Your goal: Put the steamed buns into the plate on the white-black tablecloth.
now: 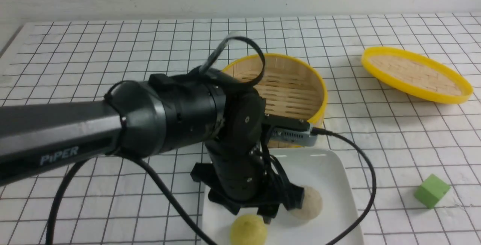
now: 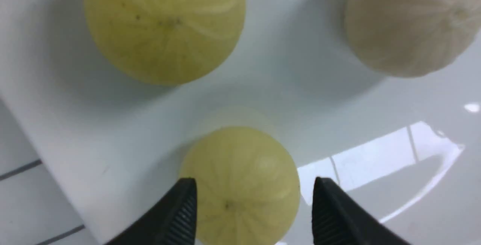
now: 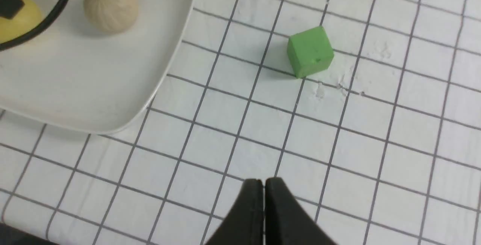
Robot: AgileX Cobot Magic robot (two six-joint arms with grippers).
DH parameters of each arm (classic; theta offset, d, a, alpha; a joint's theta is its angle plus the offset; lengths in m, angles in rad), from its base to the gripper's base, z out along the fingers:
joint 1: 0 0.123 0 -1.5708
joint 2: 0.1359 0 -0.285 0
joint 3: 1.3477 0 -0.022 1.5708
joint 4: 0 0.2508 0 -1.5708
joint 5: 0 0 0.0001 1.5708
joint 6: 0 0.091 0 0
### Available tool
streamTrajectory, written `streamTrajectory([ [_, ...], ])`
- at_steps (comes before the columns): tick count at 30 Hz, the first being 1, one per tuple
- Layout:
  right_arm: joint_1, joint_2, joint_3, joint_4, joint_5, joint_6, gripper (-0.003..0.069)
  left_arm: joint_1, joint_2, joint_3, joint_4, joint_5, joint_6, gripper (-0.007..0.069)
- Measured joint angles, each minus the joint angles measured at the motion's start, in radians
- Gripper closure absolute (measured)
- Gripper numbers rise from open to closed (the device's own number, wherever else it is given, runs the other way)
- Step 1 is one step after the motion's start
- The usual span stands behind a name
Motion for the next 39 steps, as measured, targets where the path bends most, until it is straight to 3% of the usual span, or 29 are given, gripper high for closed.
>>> streamTrajectory([
  [3, 0.000, -0.179, 0.026, 0.002, -0.107, 0.038, 0.0674, 0.000, -0.030, -0.066, 0.039, 0.059, 0.000, 0.0178],
  [7, 0.000, -0.355, 0.173, 0.034, -0.442, 0.040, 0.0674, 0.000, -0.049, -0.105, 0.095, 0.095, 0.000, 0.0198],
  [9, 0.000, -0.398, 0.270, 0.042, -0.602, 0.040, 0.0674, 0.000, -0.049, -0.108, 0.106, 0.106, 0.000, 0.0225],
  [13, 0.000, -0.409, 0.395, 0.048, -0.752, 0.010, 0.0673, 0.000, -0.049, -0.108, 0.112, 0.113, 0.000, 0.0308],
  [20, 0.000, -0.408, 0.423, 0.130, -0.707, -0.155, 0.0673, 0.000, -0.049, -0.108, 0.113, 0.114, 0.023, 0.0555],
  [23, 0.000, -0.408, 0.424, 0.175, -0.699, -0.200, 0.0673, 0.000, -0.049, -0.108, 0.117, 0.114, 0.026, 0.0614],
  [39, 0.000, -0.408, 0.424, 0.191, -0.726, -0.213, 0.0666, 0.000, -0.049, -0.109, 0.123, 0.114, 0.026, 0.0622],
])
